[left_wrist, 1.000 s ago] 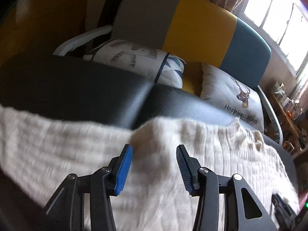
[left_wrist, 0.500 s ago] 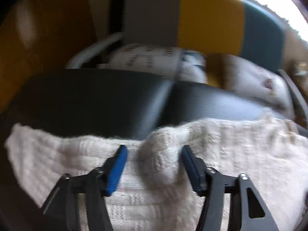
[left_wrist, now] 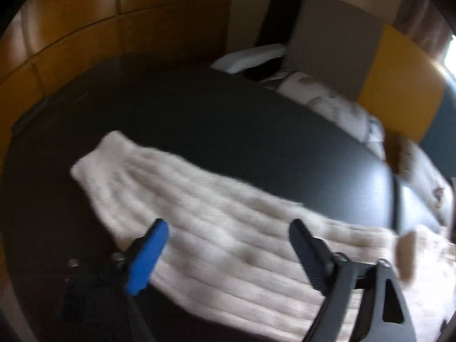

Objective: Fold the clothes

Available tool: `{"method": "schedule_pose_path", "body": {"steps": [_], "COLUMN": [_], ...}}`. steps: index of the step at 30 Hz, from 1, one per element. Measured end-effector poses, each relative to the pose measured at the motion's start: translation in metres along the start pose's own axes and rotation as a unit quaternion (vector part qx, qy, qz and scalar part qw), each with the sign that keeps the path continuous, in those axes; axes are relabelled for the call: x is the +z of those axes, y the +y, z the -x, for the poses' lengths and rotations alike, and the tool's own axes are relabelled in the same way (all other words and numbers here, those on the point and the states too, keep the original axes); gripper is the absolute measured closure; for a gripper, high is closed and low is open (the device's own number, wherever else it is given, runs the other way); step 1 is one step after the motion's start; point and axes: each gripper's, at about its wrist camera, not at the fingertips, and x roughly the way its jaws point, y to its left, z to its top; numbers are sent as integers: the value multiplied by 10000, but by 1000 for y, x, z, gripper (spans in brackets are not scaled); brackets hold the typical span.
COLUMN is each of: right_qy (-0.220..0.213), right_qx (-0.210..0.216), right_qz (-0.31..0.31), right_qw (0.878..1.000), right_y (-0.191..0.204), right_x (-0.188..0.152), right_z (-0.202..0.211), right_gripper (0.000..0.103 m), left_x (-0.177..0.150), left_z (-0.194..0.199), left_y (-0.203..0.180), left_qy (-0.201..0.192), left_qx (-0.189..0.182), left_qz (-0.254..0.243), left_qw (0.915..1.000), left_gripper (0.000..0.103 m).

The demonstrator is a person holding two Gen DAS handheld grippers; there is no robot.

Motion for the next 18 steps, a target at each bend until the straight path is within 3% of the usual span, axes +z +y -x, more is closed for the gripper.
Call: {"method": "schedule_pose_path", "body": {"steps": [3, 5, 9, 11, 13, 15, 18], "right_qy": [7, -33, -165, -211, -8, 114, 319], "right_qx": [-8, 9, 215, 1310, 2245, 2787, 3090], "right_qz": [7, -17, -118, -244, 131, 500, 920], "right_qw": [10000, 10000, 9996, 9909, 9744, 9590, 9461], "right_y": [0, 3, 17, 46, 101, 153, 224], "right_x": [0, 5, 21, 31, 38, 41, 46], "right_z": [0, 7, 29, 44, 47, 49, 42], "right_gripper": [79, 79, 79, 80, 85, 91, 95], "left_x": [-13, -23, -29, -28, -27, -25, -22], "left_z": [-20, -16, -14, -16, -18, -20, -24], "left_y": [1, 5, 11, 13, 15, 15, 11], "left_qy": [210, -97, -130, -129, -139, -152, -176], "left_qx": [190, 200, 55, 43, 27, -11, -31], "left_qz": [-229, -257, -172, -180, -171, -140, -117], "left_qw": [9993, 9994, 9998, 9997, 9998, 9998, 9998], "left_gripper": [8, 6, 5, 5, 5, 5, 5]}}
